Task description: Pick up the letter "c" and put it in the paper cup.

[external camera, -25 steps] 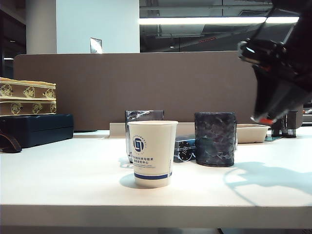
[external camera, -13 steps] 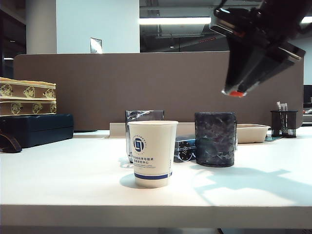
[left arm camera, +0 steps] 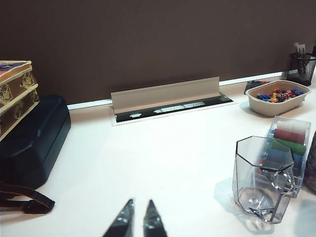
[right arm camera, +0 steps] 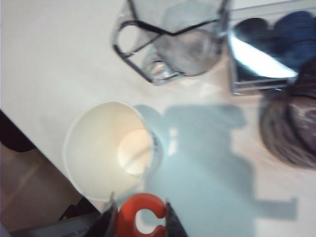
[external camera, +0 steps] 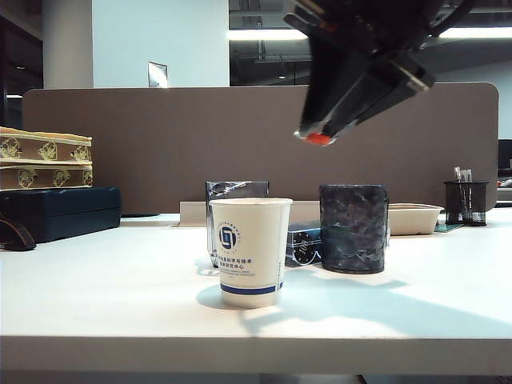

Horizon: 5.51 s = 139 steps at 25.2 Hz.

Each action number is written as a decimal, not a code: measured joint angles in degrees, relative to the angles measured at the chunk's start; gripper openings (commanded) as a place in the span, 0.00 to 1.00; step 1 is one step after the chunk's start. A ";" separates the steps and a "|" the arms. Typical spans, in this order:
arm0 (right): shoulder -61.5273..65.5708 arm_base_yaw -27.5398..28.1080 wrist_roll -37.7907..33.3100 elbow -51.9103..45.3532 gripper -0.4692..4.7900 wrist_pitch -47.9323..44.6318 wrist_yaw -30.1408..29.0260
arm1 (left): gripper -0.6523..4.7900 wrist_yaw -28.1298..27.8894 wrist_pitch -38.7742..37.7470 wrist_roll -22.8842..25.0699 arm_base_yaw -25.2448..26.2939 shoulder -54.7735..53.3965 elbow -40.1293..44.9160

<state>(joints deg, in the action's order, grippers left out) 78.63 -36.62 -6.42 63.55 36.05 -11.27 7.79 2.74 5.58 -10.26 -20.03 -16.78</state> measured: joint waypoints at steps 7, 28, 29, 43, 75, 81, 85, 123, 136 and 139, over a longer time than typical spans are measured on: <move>2.80 -3.23 -0.90 1.40 0.32 -2.12 -0.66 | 0.17 0.00 0.02 0.00 0.00 0.00 0.00; 7.89 -4.35 2.45 8.90 0.37 -1.79 -2.45 | 0.17 -0.02 1.42 0.00 0.00 1.51 -1.57; 7.82 -4.09 3.17 9.66 0.37 -1.01 -2.40 | 0.17 -0.02 0.31 0.00 0.00 2.21 -2.51; 7.19 -1.25 9.03 26.64 0.28 13.86 2.34 | 0.17 -0.11 -29.66 1.36 0.00 13.94 -15.56; -20.50 3.58 16.85 26.82 0.22 30.86 40.85 | 0.17 -4.94 -44.04 1.29 0.02 15.37 -21.24; -20.92 4.55 14.45 26.25 0.18 32.48 41.05 | 0.17 -5.25 -42.21 1.29 0.02 15.34 -18.14; -21.62 4.55 14.21 26.03 0.16 32.39 41.05 | 0.17 -5.42 -38.42 1.29 0.02 15.37 -15.82; -59.95 4.46 12.09 -21.79 0.09 2.69 32.04 | 0.11 -7.91 -32.48 1.25 0.02 15.37 -12.48; -58.38 4.46 12.09 -36.11 0.14 -16.39 31.76 | 0.11 -8.04 -26.84 -0.94 0.02 15.34 -3.08; -57.57 4.46 12.09 -38.80 0.19 -18.29 31.78 | 0.11 -8.04 -24.04 -2.71 0.02 15.34 -1.05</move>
<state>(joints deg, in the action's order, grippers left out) 21.06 -32.16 5.67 24.75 17.76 20.51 -0.25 -21.30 2.87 -10.24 -4.69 -17.82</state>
